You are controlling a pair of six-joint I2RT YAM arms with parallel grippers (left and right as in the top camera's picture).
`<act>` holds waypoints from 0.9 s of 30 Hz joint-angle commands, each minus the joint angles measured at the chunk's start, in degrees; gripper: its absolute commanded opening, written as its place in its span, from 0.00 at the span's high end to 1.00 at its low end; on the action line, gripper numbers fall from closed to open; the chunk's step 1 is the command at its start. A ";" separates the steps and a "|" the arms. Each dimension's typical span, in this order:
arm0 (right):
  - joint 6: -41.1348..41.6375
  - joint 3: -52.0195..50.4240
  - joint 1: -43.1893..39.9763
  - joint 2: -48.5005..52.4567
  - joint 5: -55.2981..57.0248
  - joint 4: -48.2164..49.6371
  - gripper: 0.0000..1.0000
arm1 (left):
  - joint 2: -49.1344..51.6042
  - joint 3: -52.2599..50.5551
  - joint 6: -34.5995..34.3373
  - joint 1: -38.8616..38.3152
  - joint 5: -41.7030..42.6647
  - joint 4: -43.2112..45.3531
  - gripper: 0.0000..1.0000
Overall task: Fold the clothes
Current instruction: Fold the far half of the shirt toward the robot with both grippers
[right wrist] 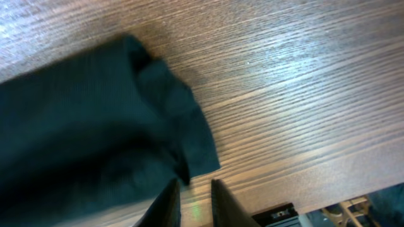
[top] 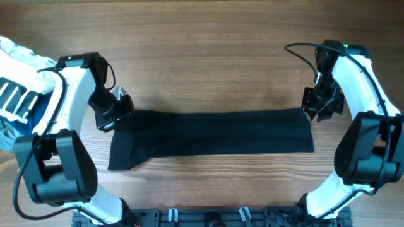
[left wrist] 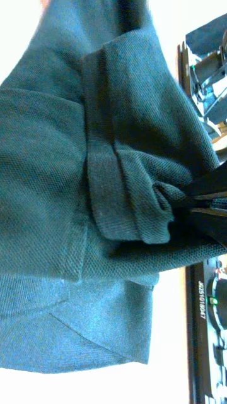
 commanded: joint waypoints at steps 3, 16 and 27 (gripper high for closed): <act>-0.42 -0.48 -0.33 -0.83 0.33 0.22 0.71 | -1.49 -4.48 0.85 0.26 -1.86 -0.15 0.94; -4.70 -0.48 -0.33 -0.85 -5.27 1.46 0.69 | -3.02 -1.64 0.87 0.15 3.23 -0.35 0.63; -5.03 -0.48 -0.33 -0.83 -5.95 2.21 0.62 | -4.68 -5.05 -7.15 0.11 -4.00 12.15 0.52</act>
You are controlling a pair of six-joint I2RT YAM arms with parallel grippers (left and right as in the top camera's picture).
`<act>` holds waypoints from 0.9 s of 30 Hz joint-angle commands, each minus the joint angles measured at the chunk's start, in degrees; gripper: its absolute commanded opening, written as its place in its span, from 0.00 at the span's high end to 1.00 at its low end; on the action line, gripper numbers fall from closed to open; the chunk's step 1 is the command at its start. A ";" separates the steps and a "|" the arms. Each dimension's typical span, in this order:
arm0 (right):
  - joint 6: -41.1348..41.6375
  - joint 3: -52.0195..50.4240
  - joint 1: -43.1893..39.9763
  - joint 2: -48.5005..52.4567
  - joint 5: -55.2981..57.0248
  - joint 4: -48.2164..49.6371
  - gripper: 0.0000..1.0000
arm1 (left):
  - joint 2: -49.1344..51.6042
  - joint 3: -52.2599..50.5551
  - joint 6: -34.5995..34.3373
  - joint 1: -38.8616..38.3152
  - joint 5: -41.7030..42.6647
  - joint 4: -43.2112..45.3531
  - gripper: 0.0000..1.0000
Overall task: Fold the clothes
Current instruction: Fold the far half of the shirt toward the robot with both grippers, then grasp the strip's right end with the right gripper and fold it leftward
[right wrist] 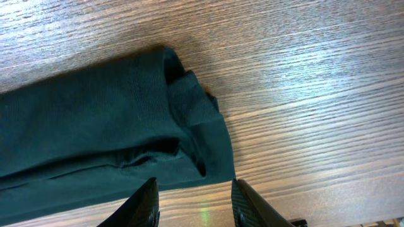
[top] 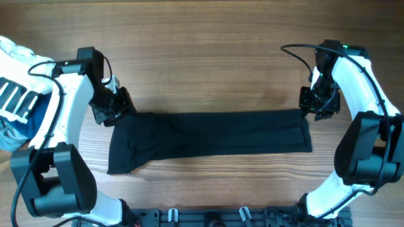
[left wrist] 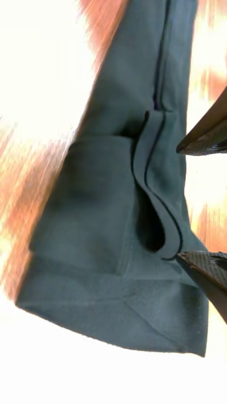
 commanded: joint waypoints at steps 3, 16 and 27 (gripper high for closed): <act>-1.18 -0.46 -0.33 -0.83 -0.98 0.98 0.62 | -0.04 -6.64 -1.84 0.11 0.87 3.32 0.54; -1.05 -0.46 -0.33 -0.83 0.59 -0.02 0.59 | -5.75 -11.85 -4.55 2.84 -3.37 -0.44 0.96; -0.96 -0.46 -1.09 -0.85 0.55 0.33 0.53 | -5.75 -13.53 -7.39 2.64 -8.46 -1.49 0.48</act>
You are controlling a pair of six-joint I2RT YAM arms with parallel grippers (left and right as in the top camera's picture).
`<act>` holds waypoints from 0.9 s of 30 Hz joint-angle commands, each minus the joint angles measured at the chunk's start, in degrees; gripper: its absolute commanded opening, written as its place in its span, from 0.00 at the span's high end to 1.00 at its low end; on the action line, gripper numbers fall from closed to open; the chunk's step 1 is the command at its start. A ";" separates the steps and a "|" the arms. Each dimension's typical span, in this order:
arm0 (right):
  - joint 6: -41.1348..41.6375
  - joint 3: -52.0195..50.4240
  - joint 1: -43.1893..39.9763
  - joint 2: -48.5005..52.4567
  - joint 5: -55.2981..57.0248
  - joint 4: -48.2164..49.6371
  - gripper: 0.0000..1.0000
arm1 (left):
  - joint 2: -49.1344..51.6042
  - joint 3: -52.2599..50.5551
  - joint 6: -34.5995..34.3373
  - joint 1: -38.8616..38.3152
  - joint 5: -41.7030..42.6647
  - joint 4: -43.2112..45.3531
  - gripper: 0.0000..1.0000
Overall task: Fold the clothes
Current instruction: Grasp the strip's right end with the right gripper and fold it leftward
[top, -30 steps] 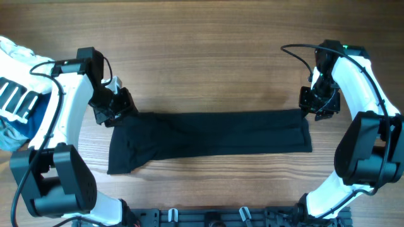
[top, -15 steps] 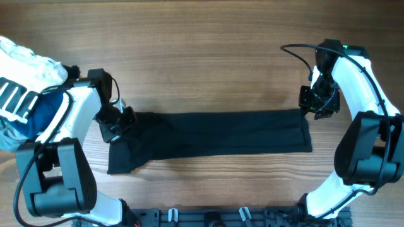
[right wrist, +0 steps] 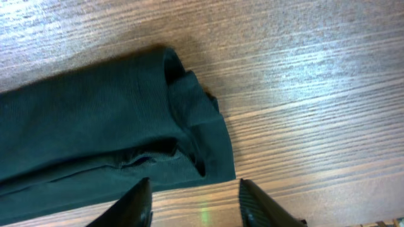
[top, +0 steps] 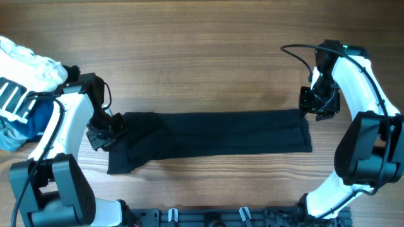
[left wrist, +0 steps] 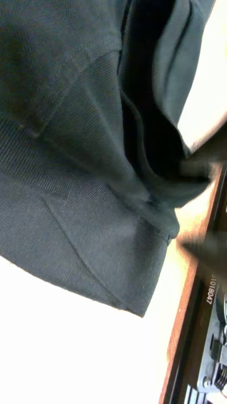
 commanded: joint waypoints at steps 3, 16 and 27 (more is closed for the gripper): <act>0.33 -0.46 -5.64 -0.87 -1.53 0.17 0.50 | -1.01 1.46 -0.76 0.07 -0.76 -0.13 0.49; -17.59 -5.64 -12.15 -0.83 -17.05 4.83 0.05 | -3.32 4.85 -0.76 0.04 6.86 7.87 0.47; -18.97 -17.51 -10.23 -0.74 -24.20 16.48 0.09 | -3.34 4.85 -0.55 0.04 6.86 8.90 0.45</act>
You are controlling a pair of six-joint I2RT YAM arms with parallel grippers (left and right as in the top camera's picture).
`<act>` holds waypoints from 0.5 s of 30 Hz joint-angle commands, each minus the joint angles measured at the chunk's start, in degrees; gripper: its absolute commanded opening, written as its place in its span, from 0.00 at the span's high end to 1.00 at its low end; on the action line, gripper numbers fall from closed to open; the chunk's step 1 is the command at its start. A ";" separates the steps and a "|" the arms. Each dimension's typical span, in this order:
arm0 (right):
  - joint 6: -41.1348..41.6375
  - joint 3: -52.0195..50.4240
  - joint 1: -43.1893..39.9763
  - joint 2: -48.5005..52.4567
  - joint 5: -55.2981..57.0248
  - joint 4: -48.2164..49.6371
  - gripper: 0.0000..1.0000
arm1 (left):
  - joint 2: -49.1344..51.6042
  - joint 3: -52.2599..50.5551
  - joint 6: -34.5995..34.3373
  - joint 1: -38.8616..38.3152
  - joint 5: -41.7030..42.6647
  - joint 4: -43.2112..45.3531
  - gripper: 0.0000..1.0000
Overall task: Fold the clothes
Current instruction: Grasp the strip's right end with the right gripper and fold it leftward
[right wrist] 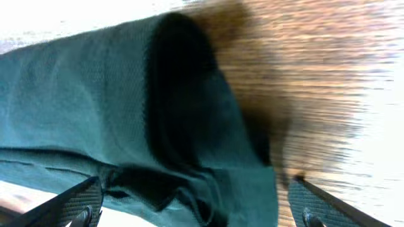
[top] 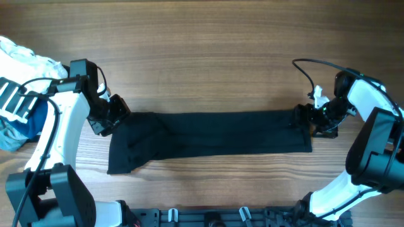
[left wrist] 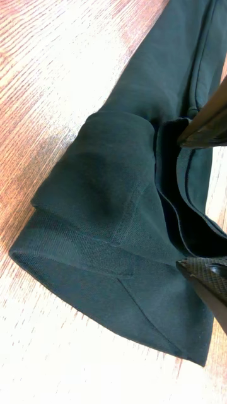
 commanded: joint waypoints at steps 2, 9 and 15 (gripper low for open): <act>-1.16 -1.07 2.23 -0.72 -3.48 2.91 0.15 | -0.92 0.81 -0.33 0.04 0.70 0.15 0.45; 4.04 -1.07 3.39 -0.72 3.63 3.10 0.84 | -0.94 0.81 -0.33 0.04 0.70 -0.09 0.45; 12.98 4.48 2.32 -0.72 18.23 2.80 0.96 | -0.94 0.81 -0.33 0.07 0.68 -0.55 0.45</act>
